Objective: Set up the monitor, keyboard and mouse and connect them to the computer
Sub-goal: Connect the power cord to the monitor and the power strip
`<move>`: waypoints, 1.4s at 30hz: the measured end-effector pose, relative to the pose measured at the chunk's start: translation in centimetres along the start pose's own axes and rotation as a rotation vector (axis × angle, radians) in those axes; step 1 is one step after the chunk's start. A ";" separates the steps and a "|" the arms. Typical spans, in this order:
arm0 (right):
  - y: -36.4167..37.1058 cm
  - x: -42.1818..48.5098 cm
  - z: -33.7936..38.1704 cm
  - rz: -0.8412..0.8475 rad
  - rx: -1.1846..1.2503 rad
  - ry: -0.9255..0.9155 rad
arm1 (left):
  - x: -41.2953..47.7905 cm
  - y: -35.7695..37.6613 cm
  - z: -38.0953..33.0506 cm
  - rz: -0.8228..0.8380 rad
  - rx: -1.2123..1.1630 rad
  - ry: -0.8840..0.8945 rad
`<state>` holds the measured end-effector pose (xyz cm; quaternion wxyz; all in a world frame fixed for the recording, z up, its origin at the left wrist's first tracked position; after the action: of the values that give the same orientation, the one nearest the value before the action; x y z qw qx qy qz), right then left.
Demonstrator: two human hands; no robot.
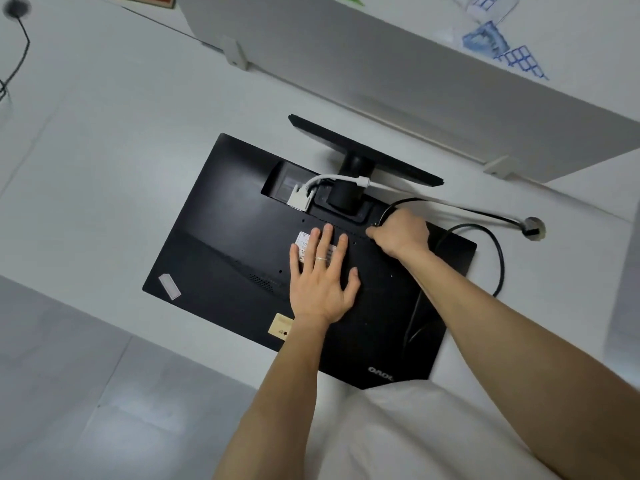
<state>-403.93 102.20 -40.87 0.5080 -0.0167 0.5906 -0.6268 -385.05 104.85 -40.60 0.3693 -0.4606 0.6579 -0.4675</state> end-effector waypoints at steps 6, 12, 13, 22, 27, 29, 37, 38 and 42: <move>0.6 -0.2 -0.1 -0.065 -0.032 0.017 | 0.2 0.2 0.0 0.006 -0.015 0.006; 0.6 -1.4 -0.6 -0.056 0.057 -0.015 | 0.2 0.8 0.2 0.067 0.007 0.002; 0.5 -1.9 -0.5 -0.040 0.079 -0.049 | 0.2 0.8 0.2 0.077 0.010 0.002; 0.4 -7.3 -2.5 0.193 0.185 -0.232 | 0.1 1.1 0.2 0.187 0.060 0.015; -0.5 -11.4 -7.0 0.065 0.379 -0.142 | -0.2 0.8 -0.4 0.233 0.075 0.021; 0.0 -13.1 -10.0 0.033 0.437 -0.089 | -0.3 0.5 -0.8 0.284 0.078 0.010; 6.6 -22.7 -22.2 0.104 0.305 0.081 | -5.7 -0.9 -8.8 0.408 0.099 0.266; 8.1 -23.8 -23.1 0.153 0.249 0.072 | -7.0 -0.4 -10.4 0.446 0.110 0.264; 13.0 -26.4 -24.7 0.250 -0.002 -0.006 | -10.9 2.4 -11.9 0.679 0.064 0.013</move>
<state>-398.48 140.14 -42.91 0.5838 0.0549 0.5872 -0.5580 -393.28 118.84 -38.80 0.5139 -0.2004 0.7611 -0.3413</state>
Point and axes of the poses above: each hand's wrist, its own x-axis towards the middle knuckle, its own y-axis out of the palm, z = x × y, the point moved 10 cm from there along x, towards the middle knuckle, and after that the axes turned 5 degrees about -y, right-handed, at the moved point
